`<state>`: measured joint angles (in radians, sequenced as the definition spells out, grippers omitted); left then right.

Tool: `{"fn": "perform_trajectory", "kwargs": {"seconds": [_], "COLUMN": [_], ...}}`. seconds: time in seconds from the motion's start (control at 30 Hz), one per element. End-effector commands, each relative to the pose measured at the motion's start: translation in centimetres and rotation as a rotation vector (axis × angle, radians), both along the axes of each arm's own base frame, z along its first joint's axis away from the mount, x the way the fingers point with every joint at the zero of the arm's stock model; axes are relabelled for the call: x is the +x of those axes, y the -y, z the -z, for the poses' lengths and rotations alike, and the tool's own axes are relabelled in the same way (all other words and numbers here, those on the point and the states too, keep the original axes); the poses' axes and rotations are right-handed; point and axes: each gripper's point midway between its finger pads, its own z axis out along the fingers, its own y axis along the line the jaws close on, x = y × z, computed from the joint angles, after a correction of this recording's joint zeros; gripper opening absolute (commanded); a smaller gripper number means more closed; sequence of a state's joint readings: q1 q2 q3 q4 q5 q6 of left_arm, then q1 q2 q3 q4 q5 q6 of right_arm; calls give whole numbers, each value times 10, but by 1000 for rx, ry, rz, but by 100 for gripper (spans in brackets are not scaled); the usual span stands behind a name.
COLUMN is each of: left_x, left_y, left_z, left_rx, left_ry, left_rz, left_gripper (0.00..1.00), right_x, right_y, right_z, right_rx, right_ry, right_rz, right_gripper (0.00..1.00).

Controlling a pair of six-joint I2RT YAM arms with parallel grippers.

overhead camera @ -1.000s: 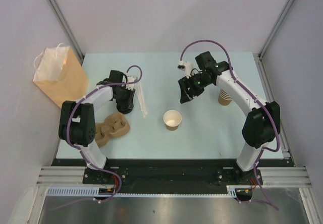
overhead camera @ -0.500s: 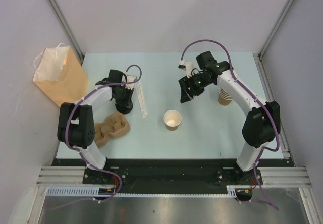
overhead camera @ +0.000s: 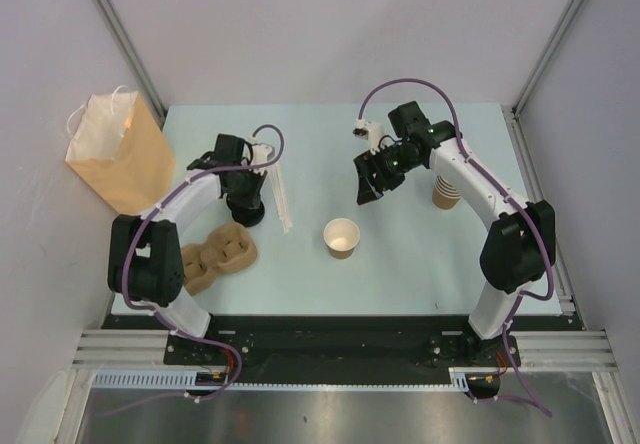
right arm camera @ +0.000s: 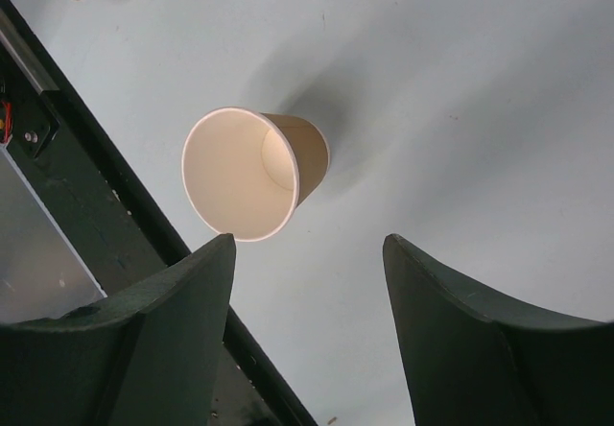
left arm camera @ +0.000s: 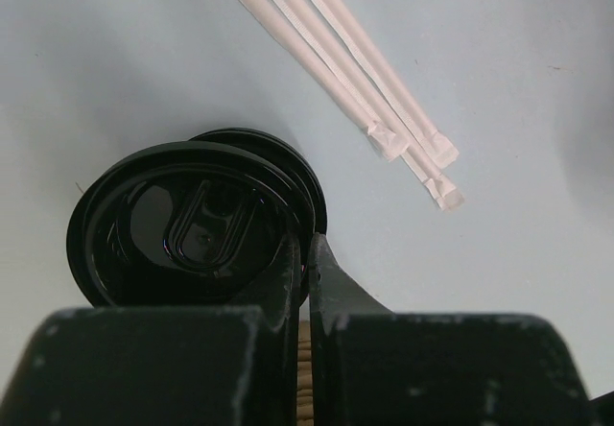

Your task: Pack the takeout coffee

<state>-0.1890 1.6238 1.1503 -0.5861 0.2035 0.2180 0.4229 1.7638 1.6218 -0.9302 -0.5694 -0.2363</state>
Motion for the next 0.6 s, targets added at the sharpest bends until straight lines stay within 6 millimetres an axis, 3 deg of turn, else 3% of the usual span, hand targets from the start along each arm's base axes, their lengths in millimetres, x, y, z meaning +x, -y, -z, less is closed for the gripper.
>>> {"fn": "perform_trajectory", "kwargs": {"seconds": [0.0, 0.13, 0.2, 0.37, 0.4, 0.43, 0.5, 0.57], "left_x": [10, 1, -10, -40, -60, -74, -91, -123], "left_y": [2, 17, 33, 57, 73, 75, 86, 101], "left_z": [-23, -58, -91, -150, -174, -195, -207, -235], "left_rx": [41, -36, -126, -178, -201, -211, -273, -426], "left_ry": [107, 184, 248, 405, 521, 609, 675, 716], "left_rz": [39, 132, 199, 373, 482, 538, 615, 696], "left_gripper": [0, 0, 0, 0, 0, 0, 0, 0], "right_x": [4, 5, 6, 10, 13, 15, 15, 14], "right_y": [-4, -3, -2, 13, 26, 35, 42, 50], "right_z": [-13, -18, -24, -61, -80, -88, -106, -124], "right_rx": [34, 46, 72, 180, 239, 278, 321, 367], "right_ry": [14, 21, 21, 42, 50, 45, 72, 100], "right_rz": [2, 1, -5, -21, -9, 6, 13, 17], "right_gripper": [68, 68, 68, 68, 68, 68, 68, 68]}}
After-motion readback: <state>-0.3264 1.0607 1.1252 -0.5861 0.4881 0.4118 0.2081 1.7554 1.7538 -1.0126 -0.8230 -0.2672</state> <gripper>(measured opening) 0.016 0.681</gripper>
